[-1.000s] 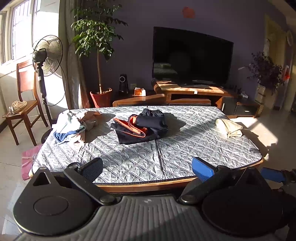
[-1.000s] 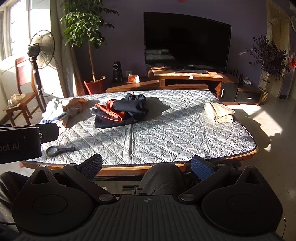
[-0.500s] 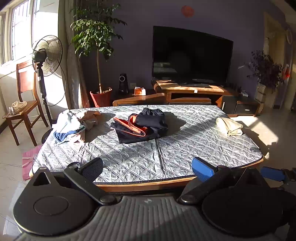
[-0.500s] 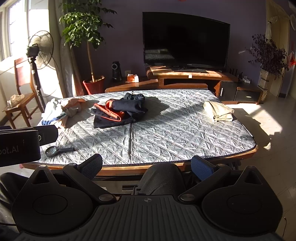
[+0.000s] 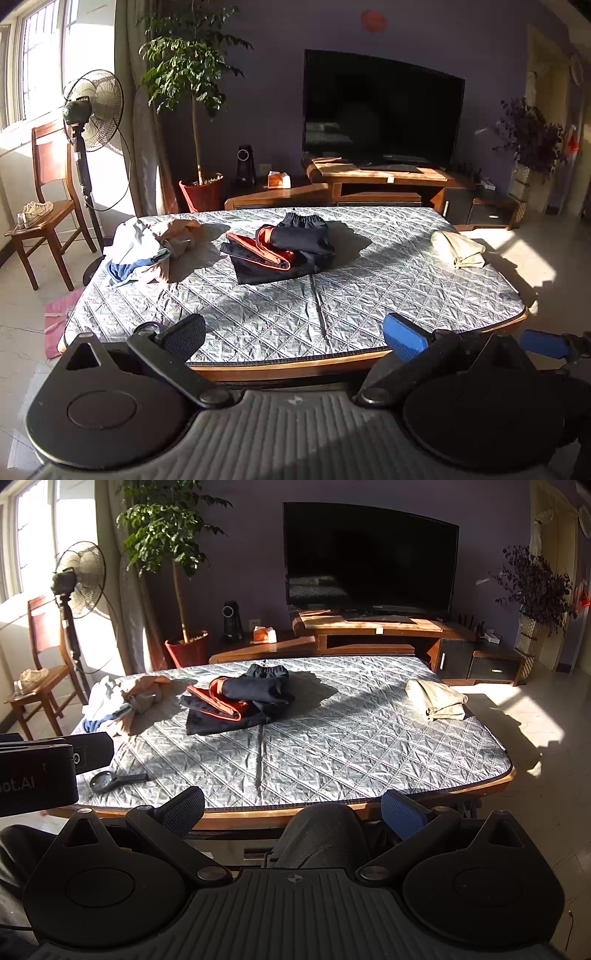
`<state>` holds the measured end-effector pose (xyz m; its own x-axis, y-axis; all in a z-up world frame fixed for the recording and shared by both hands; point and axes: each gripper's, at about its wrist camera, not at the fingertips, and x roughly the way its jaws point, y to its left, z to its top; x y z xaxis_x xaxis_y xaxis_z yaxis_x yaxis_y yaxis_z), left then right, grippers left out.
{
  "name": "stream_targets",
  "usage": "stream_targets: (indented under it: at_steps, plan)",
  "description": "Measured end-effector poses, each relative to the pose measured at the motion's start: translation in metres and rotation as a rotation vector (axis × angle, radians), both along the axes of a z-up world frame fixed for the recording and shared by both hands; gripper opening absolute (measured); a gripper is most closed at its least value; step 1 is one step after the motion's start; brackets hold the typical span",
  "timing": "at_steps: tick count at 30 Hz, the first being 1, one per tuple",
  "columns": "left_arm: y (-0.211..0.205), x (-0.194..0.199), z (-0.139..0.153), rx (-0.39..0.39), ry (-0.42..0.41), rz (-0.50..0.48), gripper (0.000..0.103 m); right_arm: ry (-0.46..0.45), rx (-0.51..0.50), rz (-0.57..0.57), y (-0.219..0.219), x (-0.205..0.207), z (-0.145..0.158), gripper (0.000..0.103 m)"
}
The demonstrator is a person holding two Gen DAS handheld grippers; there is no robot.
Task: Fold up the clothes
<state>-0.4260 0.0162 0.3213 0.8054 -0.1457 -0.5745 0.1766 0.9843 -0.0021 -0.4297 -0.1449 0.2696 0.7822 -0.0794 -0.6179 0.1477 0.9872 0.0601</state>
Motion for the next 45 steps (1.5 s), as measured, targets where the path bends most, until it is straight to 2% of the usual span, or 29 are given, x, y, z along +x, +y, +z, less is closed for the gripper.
stream_targets:
  at_steps: [45]
  plan:
    - [-0.0072, 0.0006, -0.0061, 0.023, 0.010, -0.011, 0.102, 0.008, 0.014, 0.002, 0.0001, 0.0022, -0.0055, 0.103]
